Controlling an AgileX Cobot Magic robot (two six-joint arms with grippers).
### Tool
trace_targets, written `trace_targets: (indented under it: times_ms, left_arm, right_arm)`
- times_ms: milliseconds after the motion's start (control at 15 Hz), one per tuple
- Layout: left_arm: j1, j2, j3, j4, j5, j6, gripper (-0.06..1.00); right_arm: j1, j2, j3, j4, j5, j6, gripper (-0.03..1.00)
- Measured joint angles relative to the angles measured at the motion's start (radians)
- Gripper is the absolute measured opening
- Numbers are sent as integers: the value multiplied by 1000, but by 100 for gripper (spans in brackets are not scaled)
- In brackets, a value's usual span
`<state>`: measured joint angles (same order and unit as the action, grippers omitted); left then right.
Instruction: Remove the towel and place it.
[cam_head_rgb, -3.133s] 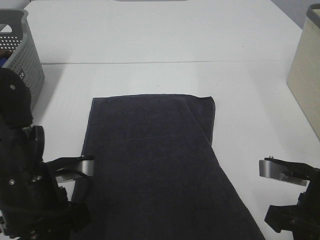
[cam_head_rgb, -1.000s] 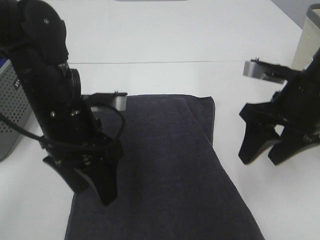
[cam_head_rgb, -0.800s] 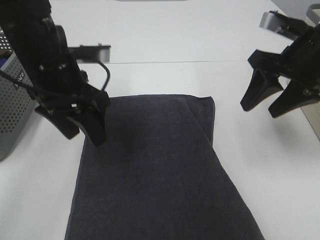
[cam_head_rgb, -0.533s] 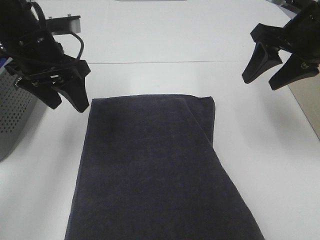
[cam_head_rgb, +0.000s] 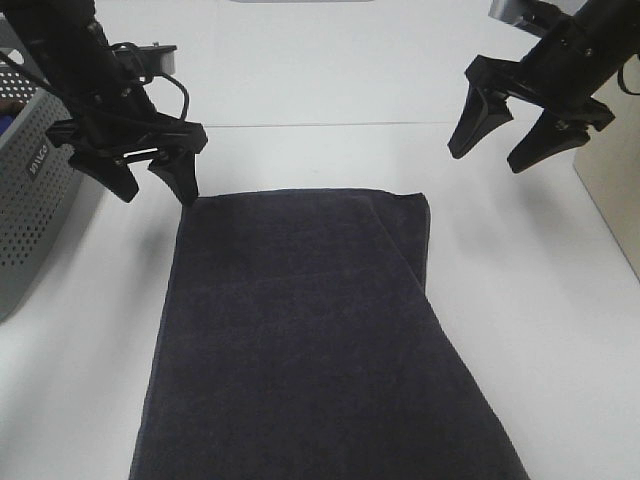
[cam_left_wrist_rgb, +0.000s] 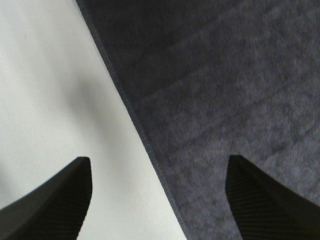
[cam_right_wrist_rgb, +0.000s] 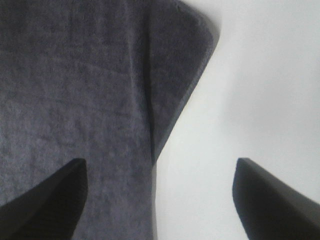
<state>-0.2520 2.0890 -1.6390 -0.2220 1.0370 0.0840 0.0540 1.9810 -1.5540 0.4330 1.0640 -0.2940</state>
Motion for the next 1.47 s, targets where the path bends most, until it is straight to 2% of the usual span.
trace_targets:
  times_ms: [200,467,733,1067,1467]
  left_arm:
    - [51,106,-111,-49,0,5,70]
    - [111,263,-261,-91,7,45,70]
    - [125,394,-384,-119,13,66,70]
    - [125,418,-408,-145,13,88,70]
    - [125,418,-408,-148,12,92,70]
  right_arm:
    - [-23,122,-126,37,14,-12,77]
    - [-97,280,-270,158,37,-68,77]
    - [-100,393,-306,197,29,-129,77]
    - [-100,441,-309,201,-7,-155,77]
    - [-98,474,-315,194,22,-149,76]
